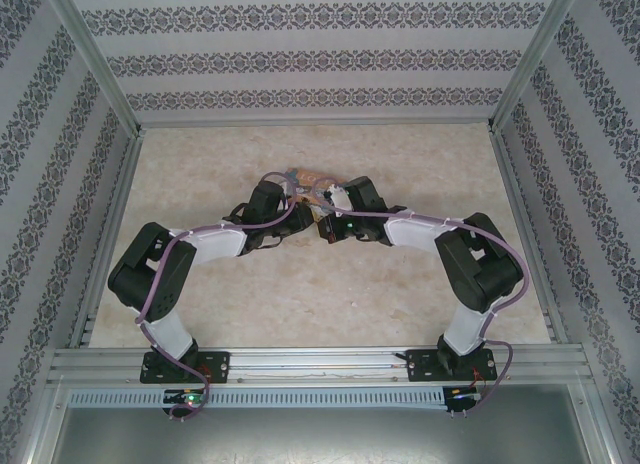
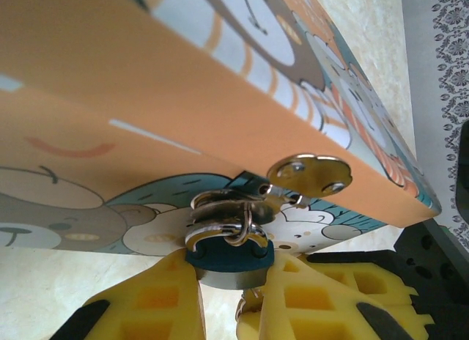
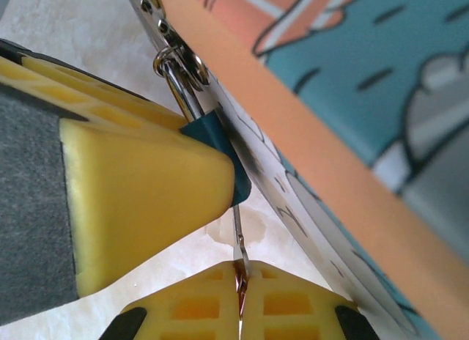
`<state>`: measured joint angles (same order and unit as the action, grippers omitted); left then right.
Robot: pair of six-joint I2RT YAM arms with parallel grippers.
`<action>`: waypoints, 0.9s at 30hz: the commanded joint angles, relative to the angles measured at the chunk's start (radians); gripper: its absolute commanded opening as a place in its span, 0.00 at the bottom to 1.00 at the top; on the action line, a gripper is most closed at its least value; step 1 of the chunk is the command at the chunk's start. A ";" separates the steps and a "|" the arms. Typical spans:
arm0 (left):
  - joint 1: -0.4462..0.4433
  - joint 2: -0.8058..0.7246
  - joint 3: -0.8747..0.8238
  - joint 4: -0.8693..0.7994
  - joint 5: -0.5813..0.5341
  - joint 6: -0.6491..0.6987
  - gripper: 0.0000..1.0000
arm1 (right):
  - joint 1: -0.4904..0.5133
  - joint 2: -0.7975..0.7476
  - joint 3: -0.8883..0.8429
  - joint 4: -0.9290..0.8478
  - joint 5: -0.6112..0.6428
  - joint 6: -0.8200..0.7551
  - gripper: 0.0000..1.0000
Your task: Unlock the padlock with the key
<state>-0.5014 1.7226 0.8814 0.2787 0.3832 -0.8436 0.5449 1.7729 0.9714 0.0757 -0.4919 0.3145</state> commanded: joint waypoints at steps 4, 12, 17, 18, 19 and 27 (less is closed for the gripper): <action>-0.041 0.032 0.008 -0.041 0.172 -0.002 0.18 | -0.018 0.006 0.107 0.233 -0.110 0.029 0.00; -0.041 0.031 0.015 -0.054 0.177 0.002 0.18 | -0.021 0.007 0.101 0.237 -0.105 -0.005 0.00; -0.041 0.029 0.017 -0.058 0.183 0.003 0.18 | -0.010 -0.014 0.061 0.277 -0.050 -0.092 0.00; -0.040 0.027 0.018 -0.058 0.184 0.003 0.18 | -0.007 -0.017 0.053 0.285 -0.041 -0.109 0.00; -0.041 0.027 0.018 -0.059 0.186 0.002 0.18 | -0.004 -0.022 0.047 0.293 -0.032 -0.132 0.00; -0.040 0.019 0.014 -0.065 0.188 0.003 0.18 | 0.003 -0.045 0.021 0.309 0.027 -0.216 0.00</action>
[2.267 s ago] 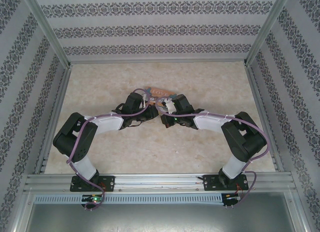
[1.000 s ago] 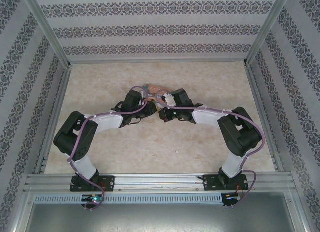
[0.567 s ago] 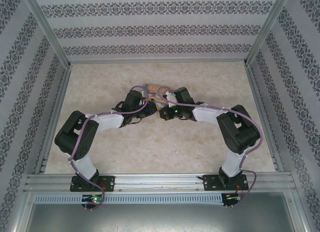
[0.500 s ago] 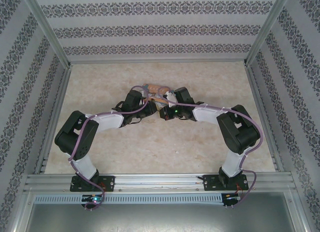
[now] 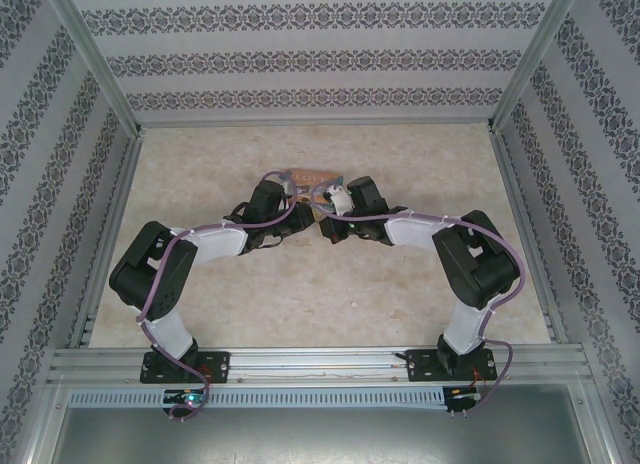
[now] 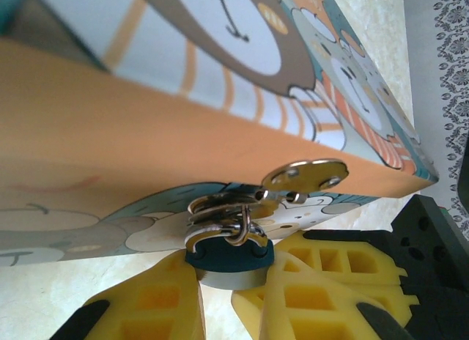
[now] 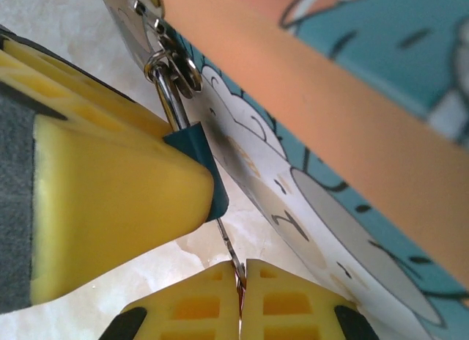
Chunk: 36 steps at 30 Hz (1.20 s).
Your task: Unlock the padlock with the key
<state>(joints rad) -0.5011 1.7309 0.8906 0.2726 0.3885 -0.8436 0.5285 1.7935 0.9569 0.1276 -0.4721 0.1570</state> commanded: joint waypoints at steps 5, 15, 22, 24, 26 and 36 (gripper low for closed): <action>-0.041 0.012 0.004 -0.059 0.181 -0.001 0.18 | 0.021 -0.060 0.051 0.274 -0.041 0.006 0.00; -0.041 0.019 0.005 -0.059 0.173 -0.007 0.18 | 0.025 -0.070 0.041 0.336 -0.113 0.134 0.00; -0.040 0.022 0.008 -0.062 0.178 -0.006 0.18 | 0.012 -0.054 0.072 0.401 -0.152 0.199 0.00; -0.041 0.022 0.009 -0.065 0.179 -0.005 0.18 | 0.008 -0.046 0.086 0.429 -0.173 0.231 0.00; -0.041 0.022 0.011 -0.069 0.179 -0.003 0.18 | 0.005 -0.043 0.092 0.454 -0.189 0.255 0.00; -0.040 0.020 0.021 -0.067 0.194 -0.019 0.18 | 0.022 -0.018 0.029 0.477 -0.130 0.184 0.00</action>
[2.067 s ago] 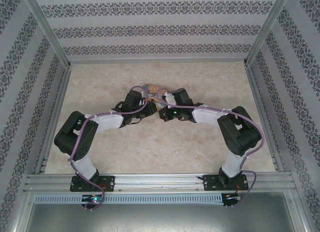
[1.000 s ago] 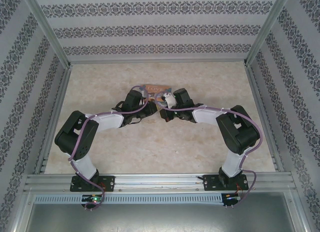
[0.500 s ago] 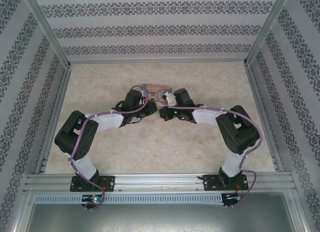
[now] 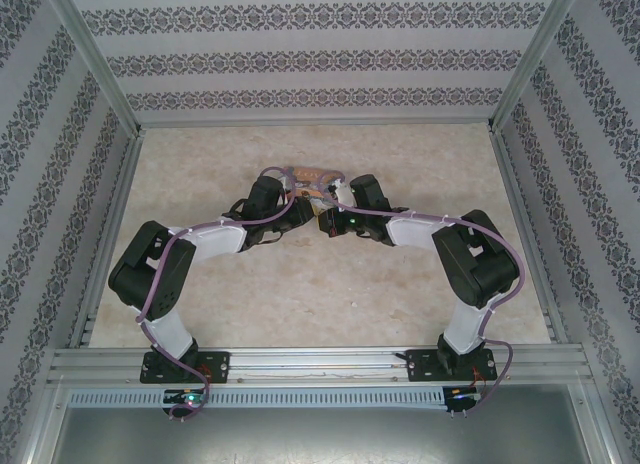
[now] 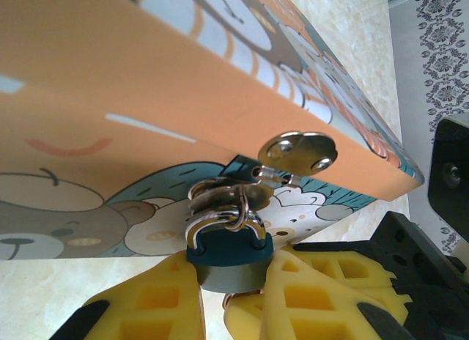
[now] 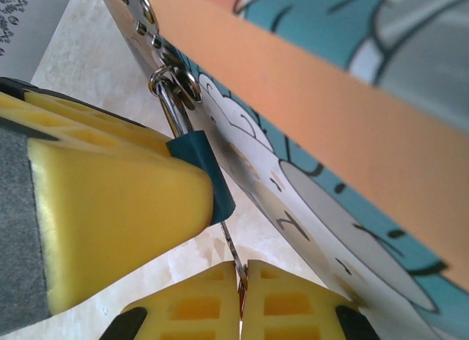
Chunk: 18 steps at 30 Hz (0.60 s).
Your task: Unlock the padlock with the key
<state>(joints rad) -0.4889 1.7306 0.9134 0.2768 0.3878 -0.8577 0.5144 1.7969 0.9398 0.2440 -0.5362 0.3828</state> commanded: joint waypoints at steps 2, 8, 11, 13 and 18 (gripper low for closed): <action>-0.053 0.021 0.001 -0.075 0.195 -0.005 0.18 | 0.043 -0.013 0.043 0.368 -0.057 -0.034 0.00; -0.054 0.030 0.007 -0.082 0.197 -0.006 0.18 | 0.040 -0.022 0.040 0.421 -0.068 0.030 0.00; -0.053 0.031 0.006 -0.083 0.199 -0.007 0.18 | 0.026 -0.031 0.050 0.438 -0.074 0.038 0.00; -0.053 0.033 0.008 -0.083 0.201 -0.006 0.18 | 0.020 -0.034 0.057 0.450 -0.077 0.042 0.00; -0.050 0.042 0.012 -0.081 0.213 -0.007 0.18 | 0.021 -0.027 0.049 0.461 -0.079 0.051 0.00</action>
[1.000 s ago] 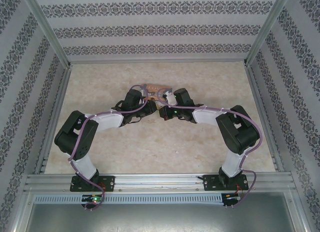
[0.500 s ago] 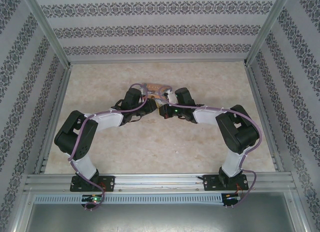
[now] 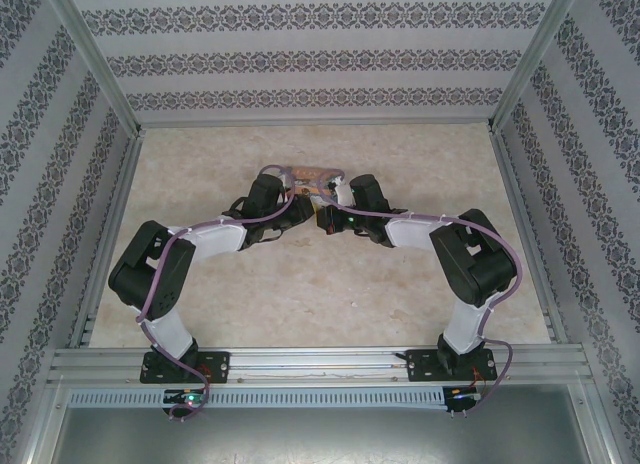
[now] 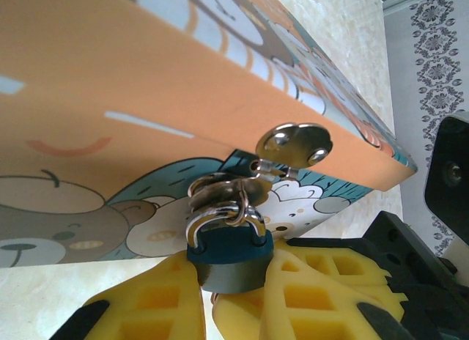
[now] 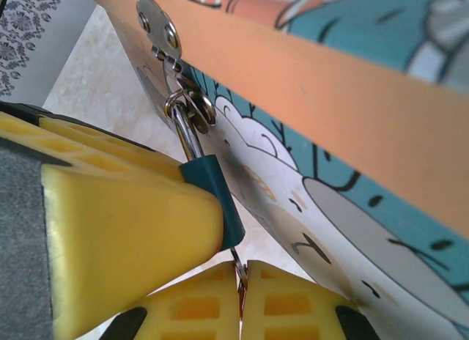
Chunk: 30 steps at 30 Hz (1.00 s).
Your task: Unlock the padlock with the key
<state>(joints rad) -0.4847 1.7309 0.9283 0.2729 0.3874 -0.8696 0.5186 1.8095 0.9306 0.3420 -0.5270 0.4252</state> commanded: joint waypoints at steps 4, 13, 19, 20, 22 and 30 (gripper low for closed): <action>-0.045 0.060 -0.009 -0.054 0.226 -0.007 0.18 | 0.021 -0.012 0.025 0.367 -0.064 0.006 0.00; -0.024 0.135 -0.022 0.023 0.234 -0.025 0.19 | 0.042 0.059 -0.056 0.364 0.043 -0.007 0.00; -0.014 0.166 -0.029 0.061 0.223 -0.037 0.25 | 0.052 0.088 -0.108 0.384 0.077 0.012 0.00; -0.013 0.168 -0.032 0.065 0.219 -0.038 0.27 | 0.052 0.091 -0.118 0.389 0.080 0.015 0.00; -0.010 0.165 -0.041 0.072 0.211 -0.043 0.31 | 0.054 0.093 -0.132 0.391 0.085 0.019 0.00; 0.017 0.067 -0.119 0.066 0.165 -0.039 0.46 | 0.050 0.099 -0.161 0.384 0.070 0.037 0.00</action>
<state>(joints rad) -0.4725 1.8473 0.8581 0.3733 0.5037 -0.8993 0.5613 1.9064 0.7677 0.5987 -0.4412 0.4473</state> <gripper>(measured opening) 0.448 0.042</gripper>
